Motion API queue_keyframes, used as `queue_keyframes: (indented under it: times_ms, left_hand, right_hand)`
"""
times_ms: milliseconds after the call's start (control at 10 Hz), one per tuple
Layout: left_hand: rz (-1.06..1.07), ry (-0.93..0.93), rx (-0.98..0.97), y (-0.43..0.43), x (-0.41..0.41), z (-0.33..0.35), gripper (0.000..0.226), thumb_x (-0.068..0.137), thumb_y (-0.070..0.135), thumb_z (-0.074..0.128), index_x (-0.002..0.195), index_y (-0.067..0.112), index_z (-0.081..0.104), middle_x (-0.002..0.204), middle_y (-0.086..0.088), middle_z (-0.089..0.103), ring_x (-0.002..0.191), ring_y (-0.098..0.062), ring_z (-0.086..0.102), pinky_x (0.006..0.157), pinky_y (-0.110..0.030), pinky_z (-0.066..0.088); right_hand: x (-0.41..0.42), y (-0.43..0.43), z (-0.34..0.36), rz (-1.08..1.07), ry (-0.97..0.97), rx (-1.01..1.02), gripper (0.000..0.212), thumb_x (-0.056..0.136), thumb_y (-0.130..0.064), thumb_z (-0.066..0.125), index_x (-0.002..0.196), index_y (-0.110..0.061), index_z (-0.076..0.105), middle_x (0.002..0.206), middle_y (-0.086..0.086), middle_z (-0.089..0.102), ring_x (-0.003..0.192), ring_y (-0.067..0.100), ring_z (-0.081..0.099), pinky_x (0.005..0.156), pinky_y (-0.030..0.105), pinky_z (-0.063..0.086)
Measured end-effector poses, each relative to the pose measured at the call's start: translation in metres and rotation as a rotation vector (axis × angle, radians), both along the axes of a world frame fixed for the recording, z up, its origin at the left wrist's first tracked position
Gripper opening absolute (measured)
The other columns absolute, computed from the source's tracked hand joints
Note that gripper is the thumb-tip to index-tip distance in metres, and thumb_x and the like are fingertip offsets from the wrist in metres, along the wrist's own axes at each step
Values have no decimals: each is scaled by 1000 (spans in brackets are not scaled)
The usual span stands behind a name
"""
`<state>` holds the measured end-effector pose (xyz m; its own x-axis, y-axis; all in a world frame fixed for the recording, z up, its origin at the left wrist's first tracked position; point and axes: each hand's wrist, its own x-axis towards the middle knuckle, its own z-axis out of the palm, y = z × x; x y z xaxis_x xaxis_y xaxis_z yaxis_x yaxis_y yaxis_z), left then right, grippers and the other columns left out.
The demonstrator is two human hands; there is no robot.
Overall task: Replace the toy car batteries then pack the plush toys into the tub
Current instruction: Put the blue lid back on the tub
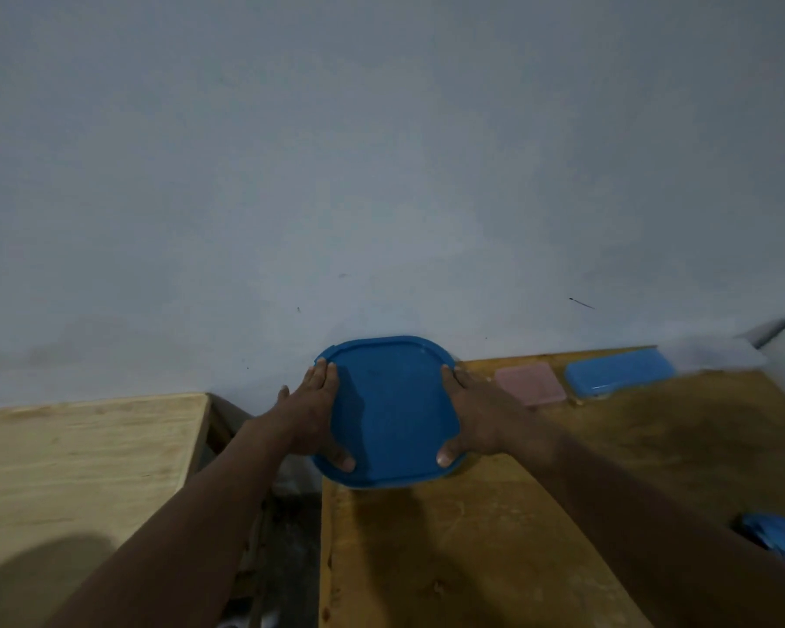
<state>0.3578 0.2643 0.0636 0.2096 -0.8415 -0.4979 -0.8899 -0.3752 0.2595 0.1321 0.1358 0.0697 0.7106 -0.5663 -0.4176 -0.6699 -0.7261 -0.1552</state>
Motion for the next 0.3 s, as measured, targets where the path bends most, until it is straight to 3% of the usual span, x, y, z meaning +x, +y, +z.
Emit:
queue_keyframes:
  times_ms: [200, 300]
  left_hand:
    - [105, -60, -209, 28, -20, 3, 132, 72, 51, 76, 149, 14, -24, 157, -6, -28, 147, -27, -17, 117, -58, 3]
    - [286, 46, -525, 66, -57, -8, 104, 84, 43, 68, 154, 16, -5, 160, -8, 6, 145, -29, 20, 115, -49, 30]
  right_hand:
    - [-25, 39, 3, -131, -180, -145, 96, 79, -54, 65, 150, -19, 12, 152, 8, 29, 132, 31, 38, 105, 48, 39]
    - [-38, 63, 9, -182, -422, -130, 63, 89, -42, 59, 142, -21, 34, 140, 2, 46, 118, 22, 51, 95, 37, 48]
